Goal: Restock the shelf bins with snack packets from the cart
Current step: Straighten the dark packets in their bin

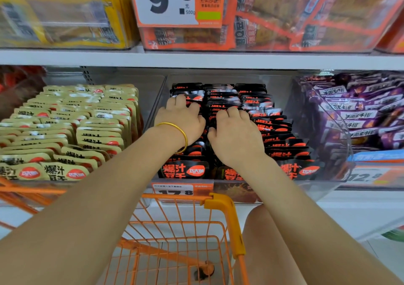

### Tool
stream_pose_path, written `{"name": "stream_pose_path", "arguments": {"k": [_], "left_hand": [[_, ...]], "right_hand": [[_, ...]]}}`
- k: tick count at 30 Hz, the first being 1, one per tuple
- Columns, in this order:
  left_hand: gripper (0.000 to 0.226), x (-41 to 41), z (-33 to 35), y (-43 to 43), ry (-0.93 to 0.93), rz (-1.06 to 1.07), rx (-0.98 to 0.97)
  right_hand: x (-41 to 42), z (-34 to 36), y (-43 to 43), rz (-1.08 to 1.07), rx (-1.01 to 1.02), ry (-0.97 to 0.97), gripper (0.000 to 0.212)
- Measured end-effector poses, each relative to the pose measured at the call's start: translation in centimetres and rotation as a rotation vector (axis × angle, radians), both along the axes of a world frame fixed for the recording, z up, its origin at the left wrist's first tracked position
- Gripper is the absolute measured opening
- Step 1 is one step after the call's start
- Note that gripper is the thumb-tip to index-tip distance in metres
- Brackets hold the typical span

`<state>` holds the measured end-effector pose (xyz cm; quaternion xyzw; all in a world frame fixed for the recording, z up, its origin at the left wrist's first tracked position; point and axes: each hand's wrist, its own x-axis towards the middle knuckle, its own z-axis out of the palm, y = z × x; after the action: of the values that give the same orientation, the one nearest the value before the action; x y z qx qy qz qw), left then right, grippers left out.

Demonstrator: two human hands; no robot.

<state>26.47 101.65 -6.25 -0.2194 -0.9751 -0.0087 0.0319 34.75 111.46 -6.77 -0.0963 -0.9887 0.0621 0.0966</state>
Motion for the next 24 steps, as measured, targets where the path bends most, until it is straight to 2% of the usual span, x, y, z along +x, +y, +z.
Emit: {"name": "stream_pose_path", "arguments": {"k": [8,15,24], "left_hand": [[0.053,-0.4,-0.1,0.1,-0.077,-0.037,0.024],[0.049,-2.4,0.9,0.5,-0.089,-0.013,0.070],[0.047,-2.9,1.1,1.4,-0.103,0.040,-0.024]], "right_hand": [[0.0,0.0,0.0,-0.001,-0.007,0.001,0.040],[0.1,0.1,0.0,0.003,-0.022,-0.001,0.039],[-0.1,0.0,0.1,0.004,-0.019,-0.008,0.040]]}}
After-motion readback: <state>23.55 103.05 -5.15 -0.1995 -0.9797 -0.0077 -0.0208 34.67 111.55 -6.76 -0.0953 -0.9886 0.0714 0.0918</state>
